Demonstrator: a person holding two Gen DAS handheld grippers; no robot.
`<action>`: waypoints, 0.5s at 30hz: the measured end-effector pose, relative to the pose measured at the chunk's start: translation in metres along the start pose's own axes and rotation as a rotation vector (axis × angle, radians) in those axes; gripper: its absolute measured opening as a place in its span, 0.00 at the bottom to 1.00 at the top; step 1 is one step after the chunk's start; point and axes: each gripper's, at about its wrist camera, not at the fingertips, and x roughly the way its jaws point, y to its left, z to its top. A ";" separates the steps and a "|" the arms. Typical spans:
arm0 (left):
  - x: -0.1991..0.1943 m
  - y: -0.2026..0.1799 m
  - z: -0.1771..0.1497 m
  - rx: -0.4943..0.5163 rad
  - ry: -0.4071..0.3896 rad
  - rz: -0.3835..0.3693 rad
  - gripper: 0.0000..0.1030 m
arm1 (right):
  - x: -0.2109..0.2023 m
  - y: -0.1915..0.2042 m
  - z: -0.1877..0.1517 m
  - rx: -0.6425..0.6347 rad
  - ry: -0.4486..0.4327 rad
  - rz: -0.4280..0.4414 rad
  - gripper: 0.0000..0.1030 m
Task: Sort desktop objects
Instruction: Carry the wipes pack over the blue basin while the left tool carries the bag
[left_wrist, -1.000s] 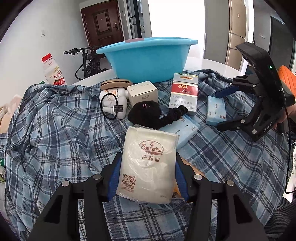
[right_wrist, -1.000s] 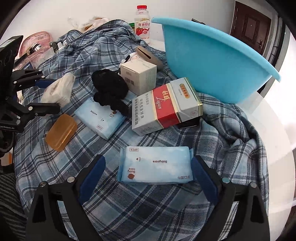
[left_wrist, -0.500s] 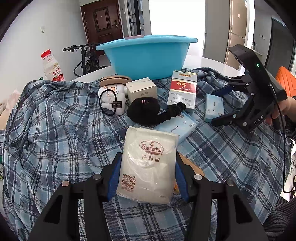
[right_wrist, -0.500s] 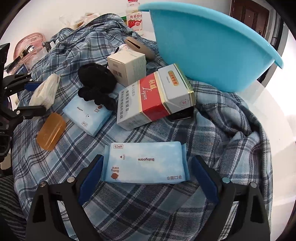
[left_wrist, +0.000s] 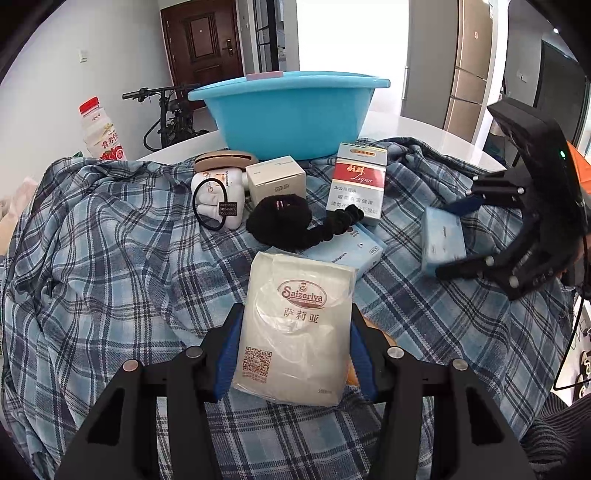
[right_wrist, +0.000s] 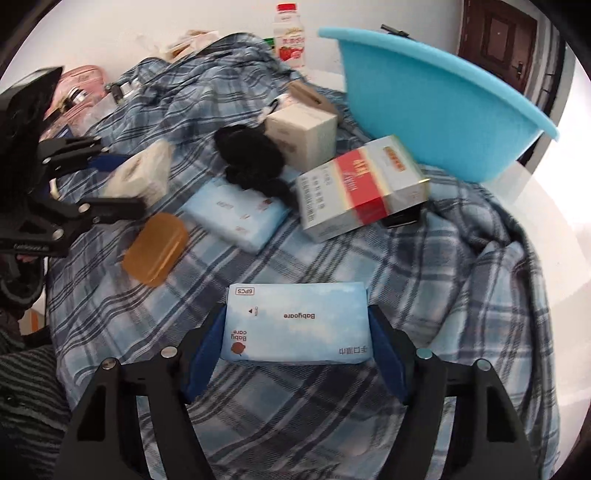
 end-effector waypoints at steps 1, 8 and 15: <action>0.000 -0.001 0.000 0.003 -0.001 -0.001 0.53 | 0.002 0.005 -0.002 -0.008 0.004 -0.001 0.71; -0.001 -0.008 0.000 0.019 0.002 -0.010 0.53 | 0.009 0.023 -0.011 -0.092 -0.005 -0.083 0.76; 0.000 -0.010 -0.001 0.022 0.007 -0.015 0.53 | 0.012 0.021 -0.010 -0.089 0.002 -0.074 0.83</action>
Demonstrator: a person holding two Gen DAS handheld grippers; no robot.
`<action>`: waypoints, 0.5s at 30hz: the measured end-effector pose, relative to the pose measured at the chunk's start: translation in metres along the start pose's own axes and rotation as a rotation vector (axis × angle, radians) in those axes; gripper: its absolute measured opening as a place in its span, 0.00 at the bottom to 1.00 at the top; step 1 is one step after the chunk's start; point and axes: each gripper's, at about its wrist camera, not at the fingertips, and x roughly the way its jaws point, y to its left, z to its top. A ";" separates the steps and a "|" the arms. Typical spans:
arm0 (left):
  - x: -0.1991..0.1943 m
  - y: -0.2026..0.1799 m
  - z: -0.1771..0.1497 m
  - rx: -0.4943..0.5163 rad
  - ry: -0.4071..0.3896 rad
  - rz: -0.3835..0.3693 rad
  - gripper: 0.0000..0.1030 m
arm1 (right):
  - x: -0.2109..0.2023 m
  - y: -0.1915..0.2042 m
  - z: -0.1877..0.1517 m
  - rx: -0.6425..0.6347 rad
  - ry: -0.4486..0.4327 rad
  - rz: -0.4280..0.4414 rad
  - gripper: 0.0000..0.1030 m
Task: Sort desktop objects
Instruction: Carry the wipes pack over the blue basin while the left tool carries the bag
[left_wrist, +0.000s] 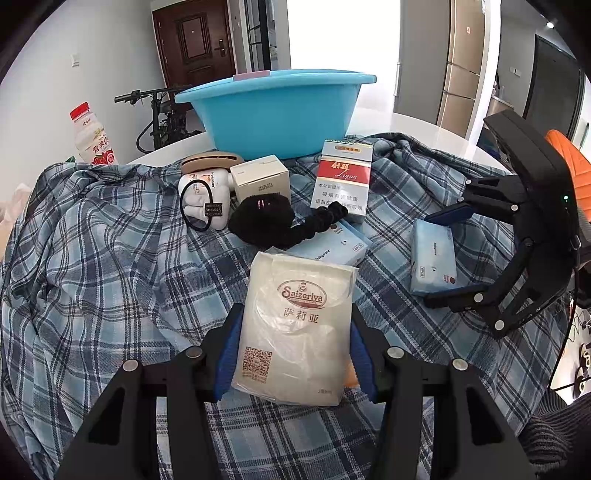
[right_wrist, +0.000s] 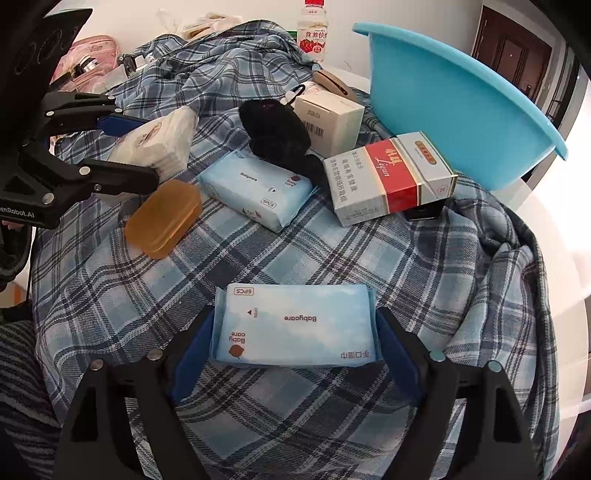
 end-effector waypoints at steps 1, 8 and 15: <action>0.000 -0.001 0.000 0.003 0.001 -0.001 0.53 | 0.001 0.001 -0.001 -0.007 0.007 -0.001 0.84; 0.001 -0.005 -0.001 0.016 0.006 -0.004 0.53 | 0.002 0.001 -0.001 -0.010 0.006 0.001 0.85; -0.005 -0.006 0.006 0.014 -0.015 0.004 0.53 | -0.008 -0.004 0.000 0.047 -0.041 0.015 0.70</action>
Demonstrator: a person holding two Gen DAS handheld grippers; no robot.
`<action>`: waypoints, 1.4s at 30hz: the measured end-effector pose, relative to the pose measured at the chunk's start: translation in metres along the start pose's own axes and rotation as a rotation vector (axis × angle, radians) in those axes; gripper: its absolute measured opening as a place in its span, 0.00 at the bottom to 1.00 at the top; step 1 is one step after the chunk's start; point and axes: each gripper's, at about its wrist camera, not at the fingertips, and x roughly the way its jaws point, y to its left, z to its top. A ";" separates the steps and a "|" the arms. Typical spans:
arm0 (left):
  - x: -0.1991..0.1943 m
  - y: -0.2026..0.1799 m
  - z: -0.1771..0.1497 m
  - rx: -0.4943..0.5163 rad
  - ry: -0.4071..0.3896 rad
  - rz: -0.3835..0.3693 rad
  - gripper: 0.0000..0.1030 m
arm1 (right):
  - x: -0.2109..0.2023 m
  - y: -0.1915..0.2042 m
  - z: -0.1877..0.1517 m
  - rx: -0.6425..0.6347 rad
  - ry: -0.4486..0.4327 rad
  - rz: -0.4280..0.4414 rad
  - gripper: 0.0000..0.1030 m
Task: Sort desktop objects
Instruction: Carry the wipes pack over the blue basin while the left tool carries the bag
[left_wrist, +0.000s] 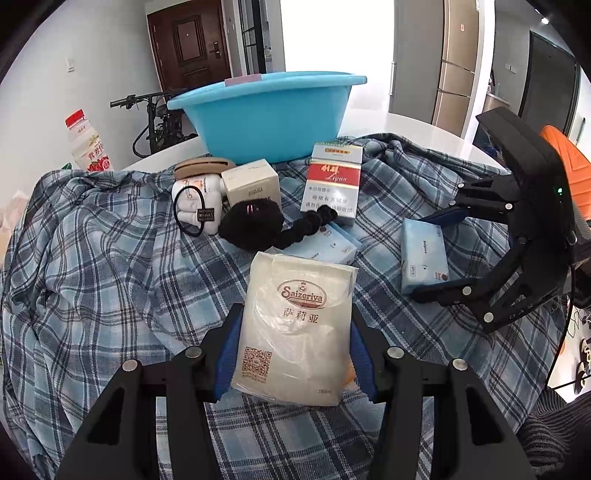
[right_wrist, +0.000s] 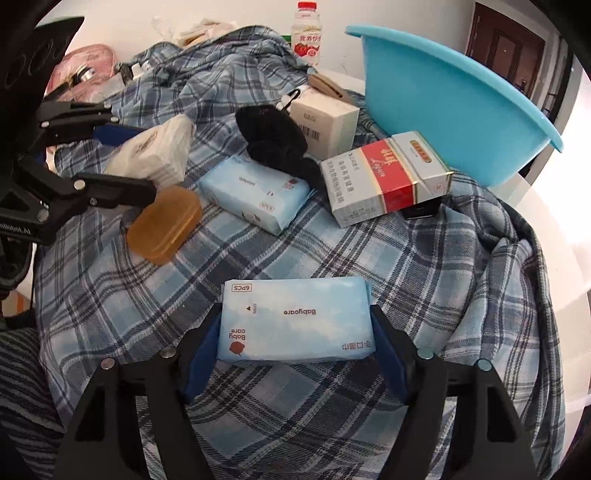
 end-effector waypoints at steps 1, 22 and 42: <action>-0.001 0.001 0.002 -0.005 -0.001 0.003 0.53 | -0.006 -0.001 0.001 0.013 -0.031 0.004 0.70; -0.024 -0.001 0.051 -0.022 -0.058 0.039 0.53 | -0.095 0.002 0.057 0.153 -0.194 -0.093 0.71; -0.027 0.007 0.122 -0.010 -0.105 0.022 0.53 | -0.112 -0.044 0.088 0.231 -0.257 -0.136 0.71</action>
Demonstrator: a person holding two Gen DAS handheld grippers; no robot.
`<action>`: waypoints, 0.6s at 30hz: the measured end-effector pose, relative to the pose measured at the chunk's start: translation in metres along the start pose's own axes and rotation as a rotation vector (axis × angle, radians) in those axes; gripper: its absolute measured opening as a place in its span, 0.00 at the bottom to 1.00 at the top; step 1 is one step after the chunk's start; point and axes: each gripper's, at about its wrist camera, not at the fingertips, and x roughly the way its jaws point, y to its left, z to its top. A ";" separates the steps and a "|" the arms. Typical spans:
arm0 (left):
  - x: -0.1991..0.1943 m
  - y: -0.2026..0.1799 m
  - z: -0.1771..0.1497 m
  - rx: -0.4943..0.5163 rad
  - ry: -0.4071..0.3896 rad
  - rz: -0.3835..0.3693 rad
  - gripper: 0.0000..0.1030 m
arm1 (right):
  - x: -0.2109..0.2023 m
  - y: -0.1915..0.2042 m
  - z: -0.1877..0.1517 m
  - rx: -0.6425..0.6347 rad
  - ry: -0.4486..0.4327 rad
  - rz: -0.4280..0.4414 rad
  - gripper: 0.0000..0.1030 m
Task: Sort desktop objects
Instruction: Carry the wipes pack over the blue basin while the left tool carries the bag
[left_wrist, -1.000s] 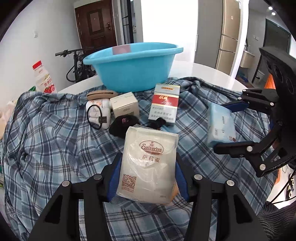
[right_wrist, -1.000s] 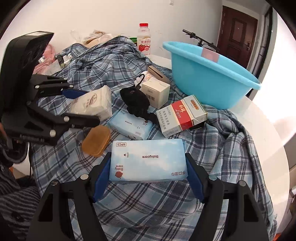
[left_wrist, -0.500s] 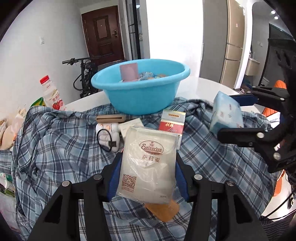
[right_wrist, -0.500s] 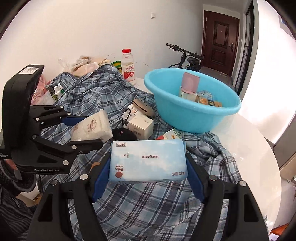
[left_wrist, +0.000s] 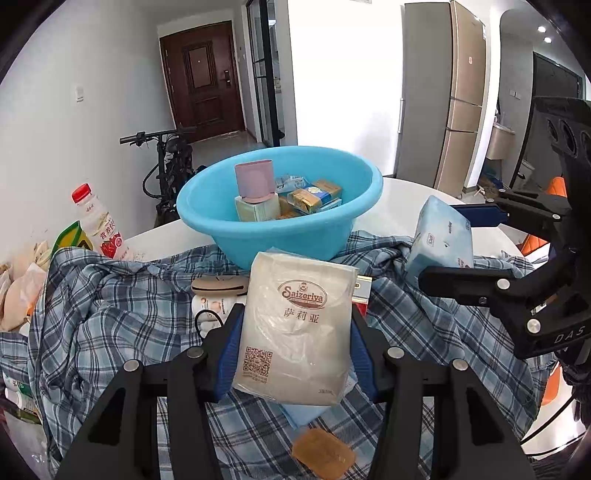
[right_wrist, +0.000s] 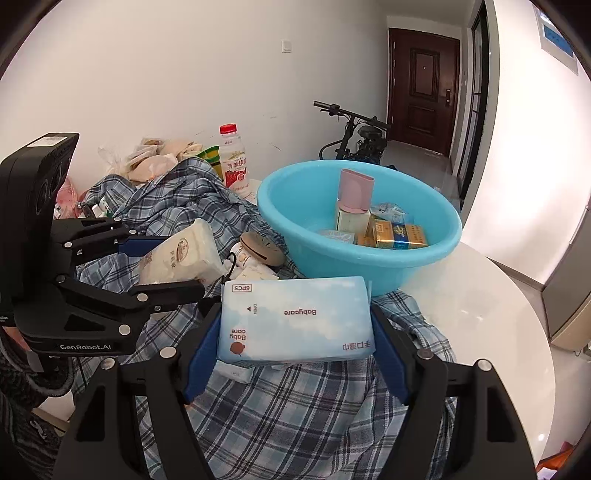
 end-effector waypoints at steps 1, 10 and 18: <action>0.002 0.001 0.004 0.000 0.003 0.004 0.53 | 0.001 -0.003 0.003 0.006 -0.001 -0.003 0.71; 0.004 0.006 0.042 0.003 -0.035 0.035 0.53 | 0.010 -0.020 0.020 0.018 0.000 -0.028 0.71; 0.022 0.016 0.074 -0.019 -0.045 0.009 0.53 | 0.016 -0.038 0.041 0.030 0.003 -0.038 0.71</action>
